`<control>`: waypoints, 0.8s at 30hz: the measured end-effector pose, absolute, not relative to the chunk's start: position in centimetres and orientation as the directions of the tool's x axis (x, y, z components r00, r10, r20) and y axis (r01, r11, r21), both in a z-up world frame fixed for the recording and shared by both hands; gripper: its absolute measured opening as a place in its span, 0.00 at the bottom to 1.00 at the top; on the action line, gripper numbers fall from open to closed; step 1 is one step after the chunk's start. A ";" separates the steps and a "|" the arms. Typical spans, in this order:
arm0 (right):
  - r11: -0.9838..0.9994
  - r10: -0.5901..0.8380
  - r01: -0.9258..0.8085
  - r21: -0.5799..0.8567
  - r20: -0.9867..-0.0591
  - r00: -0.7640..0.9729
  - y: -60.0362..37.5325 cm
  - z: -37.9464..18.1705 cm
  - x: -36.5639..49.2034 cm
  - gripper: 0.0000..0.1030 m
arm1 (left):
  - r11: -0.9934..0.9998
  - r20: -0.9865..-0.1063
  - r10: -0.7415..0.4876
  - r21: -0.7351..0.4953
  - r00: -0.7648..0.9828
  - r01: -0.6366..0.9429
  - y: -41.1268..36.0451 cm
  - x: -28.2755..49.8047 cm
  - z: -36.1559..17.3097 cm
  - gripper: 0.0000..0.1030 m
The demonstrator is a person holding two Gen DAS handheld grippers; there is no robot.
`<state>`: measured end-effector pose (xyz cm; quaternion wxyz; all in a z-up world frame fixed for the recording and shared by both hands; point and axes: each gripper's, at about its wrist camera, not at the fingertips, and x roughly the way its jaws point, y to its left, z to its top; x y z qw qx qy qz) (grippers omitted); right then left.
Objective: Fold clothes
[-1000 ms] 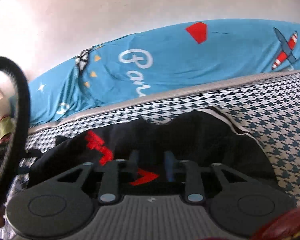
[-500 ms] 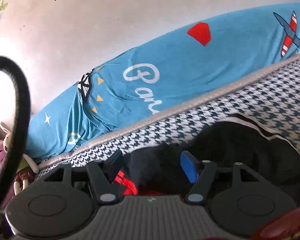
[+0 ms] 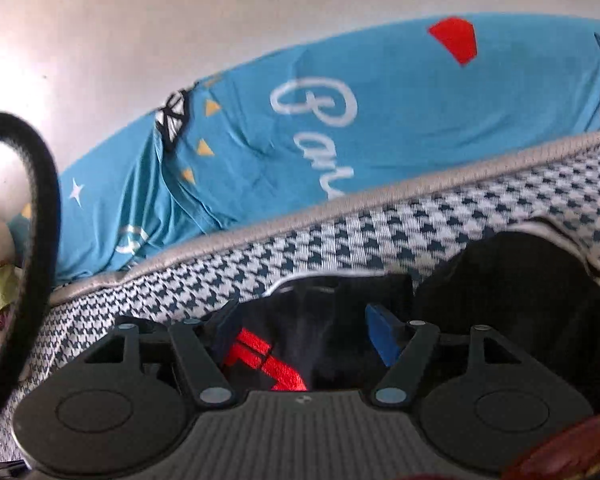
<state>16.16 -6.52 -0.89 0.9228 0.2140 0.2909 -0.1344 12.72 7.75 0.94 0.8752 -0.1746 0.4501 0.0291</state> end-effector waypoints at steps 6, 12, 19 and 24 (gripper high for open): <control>0.902 -0.164 0.379 0.206 -0.649 0.743 -5.1 -2.0 17.2 0.24 | 0.944 -0.804 -0.097 -0.261 0.586 -0.202 7.4 12.5 1.3 0.93; 0.905 -0.165 0.379 0.193 -0.662 0.731 -5.2 -1.7 16.7 0.12 | 0.945 -0.798 -0.078 -0.250 0.597 -0.211 7.3 12.2 1.7 0.93; 0.942 -0.101 0.290 0.167 -0.683 0.723 -4.8 -0.7 14.9 0.11 | 0.951 -0.782 -0.043 -0.223 0.622 -0.216 7.2 12.1 2.5 0.94; 0.966 -0.049 0.211 0.146 -0.703 0.710 -4.5 -0.1 13.5 0.11 | 0.949 -0.779 -0.041 -0.225 0.625 -0.219 7.1 11.9 2.7 0.94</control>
